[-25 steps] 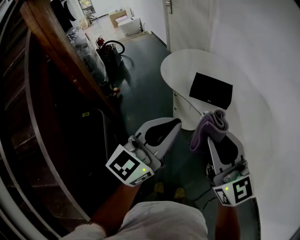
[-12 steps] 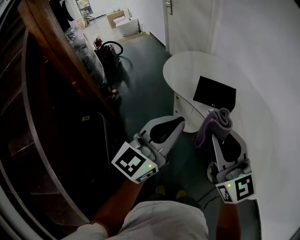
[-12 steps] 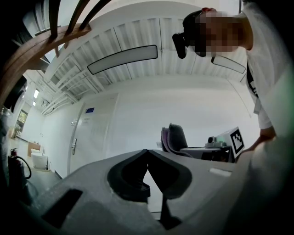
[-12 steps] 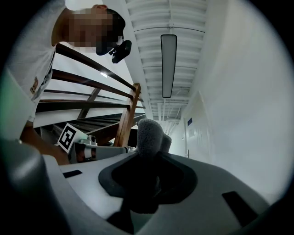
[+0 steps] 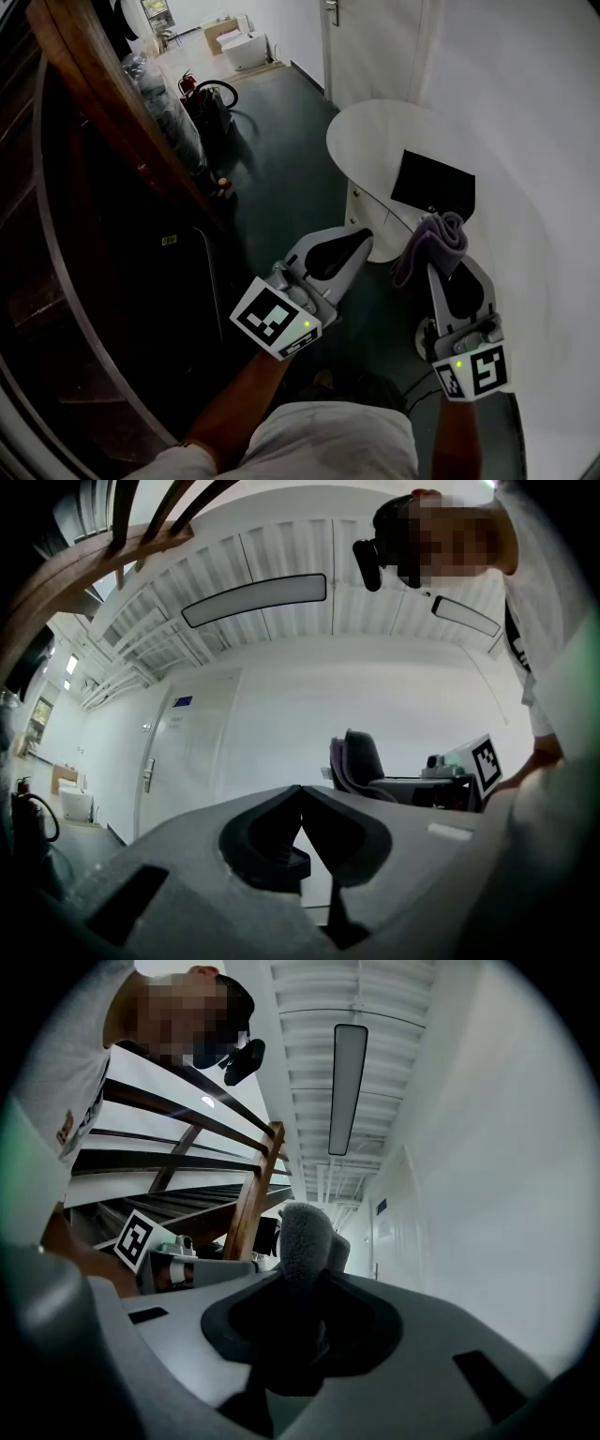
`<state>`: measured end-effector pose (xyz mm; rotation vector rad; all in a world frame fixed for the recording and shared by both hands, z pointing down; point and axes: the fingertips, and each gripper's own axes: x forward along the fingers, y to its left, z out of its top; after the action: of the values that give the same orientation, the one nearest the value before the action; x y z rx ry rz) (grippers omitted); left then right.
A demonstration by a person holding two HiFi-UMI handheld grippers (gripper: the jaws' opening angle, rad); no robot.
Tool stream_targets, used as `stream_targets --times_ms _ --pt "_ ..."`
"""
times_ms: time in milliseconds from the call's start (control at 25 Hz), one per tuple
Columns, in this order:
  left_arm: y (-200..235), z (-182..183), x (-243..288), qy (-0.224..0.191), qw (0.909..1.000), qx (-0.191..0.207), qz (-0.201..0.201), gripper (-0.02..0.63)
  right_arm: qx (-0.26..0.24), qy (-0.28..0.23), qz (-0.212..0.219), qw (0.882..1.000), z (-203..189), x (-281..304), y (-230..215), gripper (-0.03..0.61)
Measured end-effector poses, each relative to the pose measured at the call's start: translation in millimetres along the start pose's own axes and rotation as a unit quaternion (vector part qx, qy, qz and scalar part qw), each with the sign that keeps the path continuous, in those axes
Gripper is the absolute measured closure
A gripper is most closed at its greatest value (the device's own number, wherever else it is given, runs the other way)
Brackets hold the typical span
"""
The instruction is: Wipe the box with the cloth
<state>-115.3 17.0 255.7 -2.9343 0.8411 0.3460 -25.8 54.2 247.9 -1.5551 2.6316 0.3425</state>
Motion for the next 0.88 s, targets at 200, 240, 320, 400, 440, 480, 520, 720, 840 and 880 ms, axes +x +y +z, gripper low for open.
stream_targets --times_ms 200,240,320,400,440,480,520,720,840,880 --pt "12 -7 1 0.008 1.0 -0.004 0.004 0.598 -0.004 0.012 -0.001 1.0 -9 9 0 0.476" --pt "14 -10 2 0.012 0.9999 -0.005 0.005 0.598 -0.005 0.012 0.0 1.0 -10 11 -1 0.476" --pt "18 -14 5 0.019 0.9998 -0.008 0.007 0.598 -0.005 0.013 -0.001 1.0 -12 15 -6 0.476" --pt "24 -18 12 0.019 0.9998 -0.008 0.008 0.598 -0.005 0.014 -0.004 1.0 -16 18 -14 0.476" --pt "27 -21 17 0.018 0.9998 -0.007 0.009 0.598 -0.006 0.014 -0.005 1.0 -18 20 -19 0.476" --pt "30 -23 22 0.018 0.9998 -0.007 0.009 0.598 -0.008 0.014 -0.006 1.0 -20 23 -24 0.476" --pt "34 -25 28 0.019 0.9997 -0.007 0.01 0.598 -0.01 0.015 -0.007 1.0 -22 26 -29 0.476" --pt "55 -39 63 0.026 0.9996 -0.007 0.009 0.598 -0.02 0.02 -0.013 1.0 -36 43 -60 0.476" --pt "69 -48 87 0.029 0.9995 -0.003 0.008 0.598 -0.022 0.023 -0.018 0.999 -49 56 -80 0.476" --pt "74 -51 93 0.03 0.9995 -0.001 0.007 0.598 -0.023 0.024 -0.019 0.999 -53 61 -85 0.476"
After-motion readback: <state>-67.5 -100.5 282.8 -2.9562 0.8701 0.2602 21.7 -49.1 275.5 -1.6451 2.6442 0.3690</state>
